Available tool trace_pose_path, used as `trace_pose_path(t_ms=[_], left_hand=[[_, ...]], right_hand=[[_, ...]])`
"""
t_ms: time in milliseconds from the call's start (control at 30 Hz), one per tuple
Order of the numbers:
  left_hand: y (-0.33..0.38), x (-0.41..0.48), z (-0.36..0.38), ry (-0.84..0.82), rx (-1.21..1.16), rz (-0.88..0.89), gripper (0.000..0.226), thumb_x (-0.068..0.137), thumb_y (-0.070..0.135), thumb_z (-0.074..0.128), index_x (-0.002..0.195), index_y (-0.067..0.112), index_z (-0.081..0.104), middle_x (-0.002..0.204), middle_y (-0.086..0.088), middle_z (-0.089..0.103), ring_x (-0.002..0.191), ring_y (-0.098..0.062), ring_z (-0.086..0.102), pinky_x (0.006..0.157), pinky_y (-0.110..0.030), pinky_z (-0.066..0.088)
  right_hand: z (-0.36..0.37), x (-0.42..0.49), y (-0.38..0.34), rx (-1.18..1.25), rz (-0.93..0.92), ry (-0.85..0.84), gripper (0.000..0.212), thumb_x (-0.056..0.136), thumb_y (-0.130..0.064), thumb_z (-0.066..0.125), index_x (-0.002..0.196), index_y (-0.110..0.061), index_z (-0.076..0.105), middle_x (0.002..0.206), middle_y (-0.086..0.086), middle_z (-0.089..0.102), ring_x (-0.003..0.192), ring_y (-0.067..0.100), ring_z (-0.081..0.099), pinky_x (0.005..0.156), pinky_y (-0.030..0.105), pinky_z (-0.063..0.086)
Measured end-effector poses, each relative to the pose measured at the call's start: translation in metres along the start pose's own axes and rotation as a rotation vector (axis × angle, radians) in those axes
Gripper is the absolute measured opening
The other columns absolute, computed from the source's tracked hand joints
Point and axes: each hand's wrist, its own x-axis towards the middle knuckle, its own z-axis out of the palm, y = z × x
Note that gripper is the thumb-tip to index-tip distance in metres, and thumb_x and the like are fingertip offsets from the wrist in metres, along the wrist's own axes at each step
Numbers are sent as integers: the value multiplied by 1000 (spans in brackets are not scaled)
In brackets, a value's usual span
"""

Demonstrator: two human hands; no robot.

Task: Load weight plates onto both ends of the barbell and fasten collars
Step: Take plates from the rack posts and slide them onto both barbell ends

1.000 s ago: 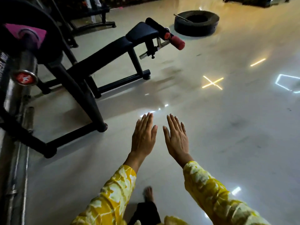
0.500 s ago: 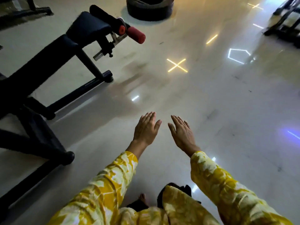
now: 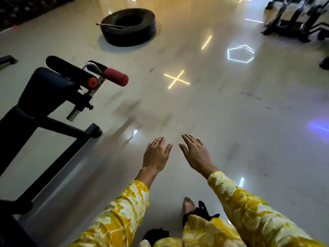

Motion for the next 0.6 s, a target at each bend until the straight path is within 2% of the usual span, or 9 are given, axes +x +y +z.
trace_pose_path(t_ms=[133,233,400,600], left_hand=[[-3,111,-37,126,-24,-24,59,97,45,29,141,5,34,148,-13,36,139,-23,28,114,-35,15],[-15,186,-60,202,-44,-31,58,98,41,35,141,3,33,148,-15,35,139,-25,27,114,-37,17],[-61,341,-97,271,-21,-13,69,94,51,20,140,3,36,145,-16,39,137,-27,32,113,-40,21],[-109,506,-160,297,-85,-32,56,98,40,36,140,3,35,146,-15,38,138,-26,30,114,-35,18]], right_hand=[[-32,122,-5,-24,-46,81,50,99,-37,31,144,-14,27,152,3,27,142,15,16,115,28,4],[-38,210,-14,-35,-86,76,51,99,-37,32,144,-14,25,153,3,25,143,15,15,115,28,4],[-39,379,-36,-40,-128,74,57,98,-39,32,146,-11,17,154,6,22,143,17,13,116,30,5],[-64,551,-68,-103,-175,66,56,99,-40,30,146,-11,18,154,6,22,143,17,12,115,28,2]])
